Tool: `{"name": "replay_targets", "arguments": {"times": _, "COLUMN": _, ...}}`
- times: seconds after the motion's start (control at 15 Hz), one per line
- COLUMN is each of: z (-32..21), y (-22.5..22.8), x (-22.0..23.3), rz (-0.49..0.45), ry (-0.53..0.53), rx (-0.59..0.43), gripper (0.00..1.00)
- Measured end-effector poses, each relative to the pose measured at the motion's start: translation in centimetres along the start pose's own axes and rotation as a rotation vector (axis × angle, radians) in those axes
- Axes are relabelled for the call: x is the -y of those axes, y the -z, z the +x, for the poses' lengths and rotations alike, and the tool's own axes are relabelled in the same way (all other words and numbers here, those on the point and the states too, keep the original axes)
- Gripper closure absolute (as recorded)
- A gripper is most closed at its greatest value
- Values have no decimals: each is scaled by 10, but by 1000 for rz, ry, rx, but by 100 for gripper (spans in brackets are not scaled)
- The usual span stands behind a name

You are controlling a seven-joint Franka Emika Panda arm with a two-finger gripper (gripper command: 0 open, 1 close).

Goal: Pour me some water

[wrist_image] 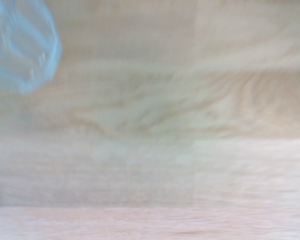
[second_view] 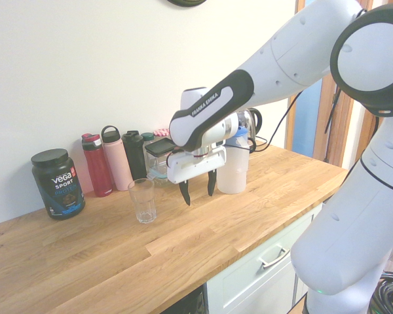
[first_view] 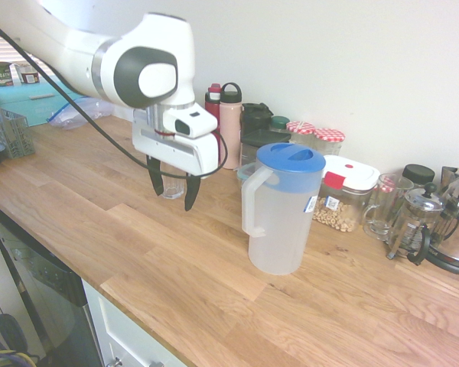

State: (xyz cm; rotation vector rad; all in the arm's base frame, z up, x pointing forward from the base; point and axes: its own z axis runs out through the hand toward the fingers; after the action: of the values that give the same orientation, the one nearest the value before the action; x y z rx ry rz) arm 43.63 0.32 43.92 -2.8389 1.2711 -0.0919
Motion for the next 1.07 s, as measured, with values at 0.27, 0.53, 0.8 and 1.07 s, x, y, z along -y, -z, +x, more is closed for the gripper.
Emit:
{"name": "replay_targets", "arguments": {"times": 0.27, "z": 17, "y": 93, "x": -19, "rz": 24, "ry": -28, "rx": -43, "gripper": 0}}
{"name": "replay_targets", "arguments": {"times": 0.53, "z": 33, "y": 162, "x": -67, "rz": 39, "ry": -143, "rx": -74, "gripper": 0}}
{"name": "replay_targets", "arguments": {"times": 0.8, "z": 60, "y": 167, "x": -111, "rz": 49, "ry": -245, "rx": -60, "gripper": 0}}
{"name": "replay_targets", "arguments": {"times": 1.07, "z": 91, "y": 142, "x": -128, "rz": 36, "ry": -285, "rx": -24, "gripper": 0}}
